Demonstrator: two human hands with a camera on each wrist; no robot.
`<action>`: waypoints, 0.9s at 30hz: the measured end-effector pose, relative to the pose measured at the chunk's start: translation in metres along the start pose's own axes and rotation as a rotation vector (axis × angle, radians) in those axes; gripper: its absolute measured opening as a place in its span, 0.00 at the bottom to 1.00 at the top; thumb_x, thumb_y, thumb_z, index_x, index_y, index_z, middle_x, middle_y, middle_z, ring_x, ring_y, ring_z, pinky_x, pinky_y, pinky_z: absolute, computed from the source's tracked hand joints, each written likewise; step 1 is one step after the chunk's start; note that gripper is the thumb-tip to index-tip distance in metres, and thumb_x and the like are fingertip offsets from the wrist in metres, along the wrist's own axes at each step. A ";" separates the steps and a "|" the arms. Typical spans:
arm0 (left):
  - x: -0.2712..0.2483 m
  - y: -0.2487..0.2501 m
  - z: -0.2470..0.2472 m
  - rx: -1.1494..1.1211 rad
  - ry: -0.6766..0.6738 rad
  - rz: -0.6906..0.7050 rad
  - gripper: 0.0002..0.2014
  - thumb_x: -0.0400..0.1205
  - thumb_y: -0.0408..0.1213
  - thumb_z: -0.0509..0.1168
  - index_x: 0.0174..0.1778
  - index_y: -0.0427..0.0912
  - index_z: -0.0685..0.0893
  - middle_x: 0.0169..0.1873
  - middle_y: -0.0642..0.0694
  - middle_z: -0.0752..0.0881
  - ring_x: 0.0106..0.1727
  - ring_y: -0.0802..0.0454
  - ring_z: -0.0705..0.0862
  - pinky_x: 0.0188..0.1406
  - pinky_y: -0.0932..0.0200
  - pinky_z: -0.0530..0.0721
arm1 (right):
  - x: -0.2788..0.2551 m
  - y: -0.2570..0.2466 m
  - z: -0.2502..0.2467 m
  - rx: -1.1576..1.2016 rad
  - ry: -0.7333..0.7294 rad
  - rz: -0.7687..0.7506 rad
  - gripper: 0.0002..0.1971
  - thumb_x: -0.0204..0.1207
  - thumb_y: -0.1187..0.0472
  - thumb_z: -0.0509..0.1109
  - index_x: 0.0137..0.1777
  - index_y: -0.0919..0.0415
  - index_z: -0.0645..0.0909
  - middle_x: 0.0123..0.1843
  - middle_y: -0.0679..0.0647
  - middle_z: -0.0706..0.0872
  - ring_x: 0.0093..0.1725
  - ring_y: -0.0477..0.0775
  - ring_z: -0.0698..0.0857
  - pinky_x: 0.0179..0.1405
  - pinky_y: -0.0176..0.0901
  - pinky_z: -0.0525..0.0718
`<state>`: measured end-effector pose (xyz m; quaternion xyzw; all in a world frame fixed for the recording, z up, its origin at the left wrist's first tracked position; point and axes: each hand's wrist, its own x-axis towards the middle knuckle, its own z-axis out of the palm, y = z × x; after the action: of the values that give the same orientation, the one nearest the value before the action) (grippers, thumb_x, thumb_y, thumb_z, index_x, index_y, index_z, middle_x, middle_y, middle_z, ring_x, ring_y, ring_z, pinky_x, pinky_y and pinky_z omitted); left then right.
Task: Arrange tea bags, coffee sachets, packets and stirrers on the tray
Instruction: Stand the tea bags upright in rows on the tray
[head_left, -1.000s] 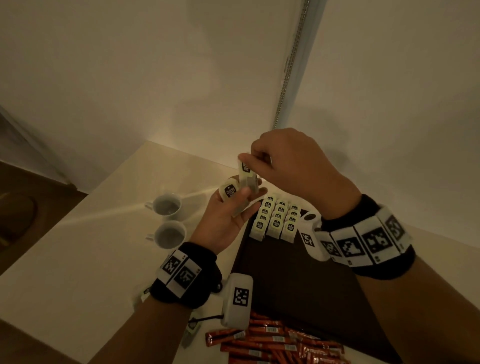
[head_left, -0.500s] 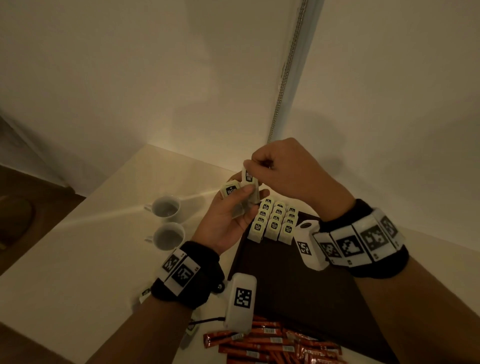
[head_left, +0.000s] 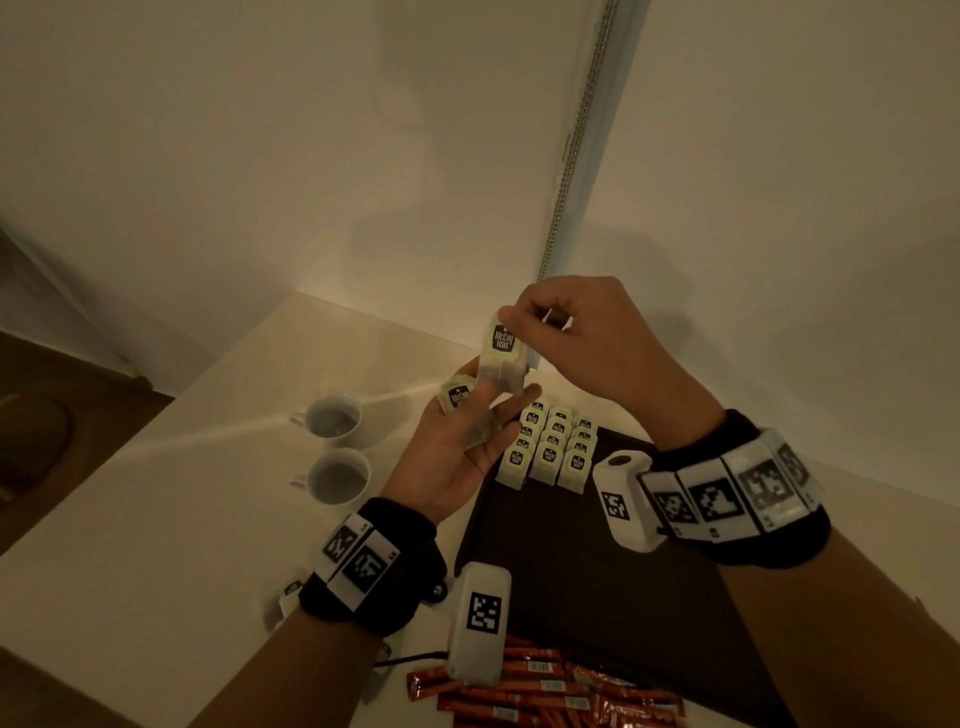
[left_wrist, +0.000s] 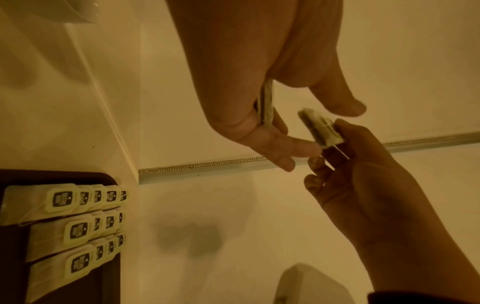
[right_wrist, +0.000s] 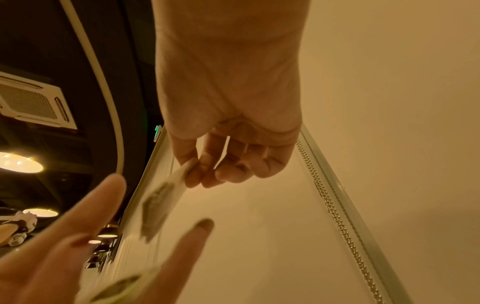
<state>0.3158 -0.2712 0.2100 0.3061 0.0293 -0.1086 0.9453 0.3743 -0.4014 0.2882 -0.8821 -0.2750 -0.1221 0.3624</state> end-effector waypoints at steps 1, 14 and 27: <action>0.000 -0.002 0.001 0.038 -0.007 -0.002 0.16 0.70 0.41 0.69 0.53 0.43 0.82 0.49 0.48 0.90 0.51 0.51 0.89 0.29 0.68 0.86 | 0.000 0.000 0.000 0.001 -0.001 0.006 0.14 0.78 0.55 0.70 0.35 0.62 0.86 0.30 0.49 0.85 0.34 0.47 0.81 0.33 0.26 0.73; 0.003 -0.009 0.000 0.053 0.100 0.018 0.05 0.72 0.39 0.66 0.42 0.45 0.83 0.38 0.49 0.91 0.40 0.53 0.90 0.23 0.69 0.83 | -0.006 0.009 0.000 0.127 -0.048 0.134 0.08 0.75 0.54 0.73 0.42 0.57 0.90 0.27 0.46 0.84 0.24 0.40 0.78 0.27 0.25 0.72; 0.008 0.009 -0.052 0.064 0.347 -0.001 0.23 0.84 0.58 0.52 0.51 0.43 0.83 0.43 0.45 0.91 0.43 0.48 0.90 0.32 0.64 0.86 | -0.094 0.142 0.074 0.071 -0.487 0.687 0.10 0.80 0.64 0.66 0.59 0.61 0.82 0.50 0.50 0.83 0.40 0.42 0.82 0.36 0.28 0.80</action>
<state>0.3260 -0.2346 0.1721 0.3500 0.1888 -0.0554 0.9159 0.3800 -0.4696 0.1154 -0.9125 -0.0465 0.2273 0.3368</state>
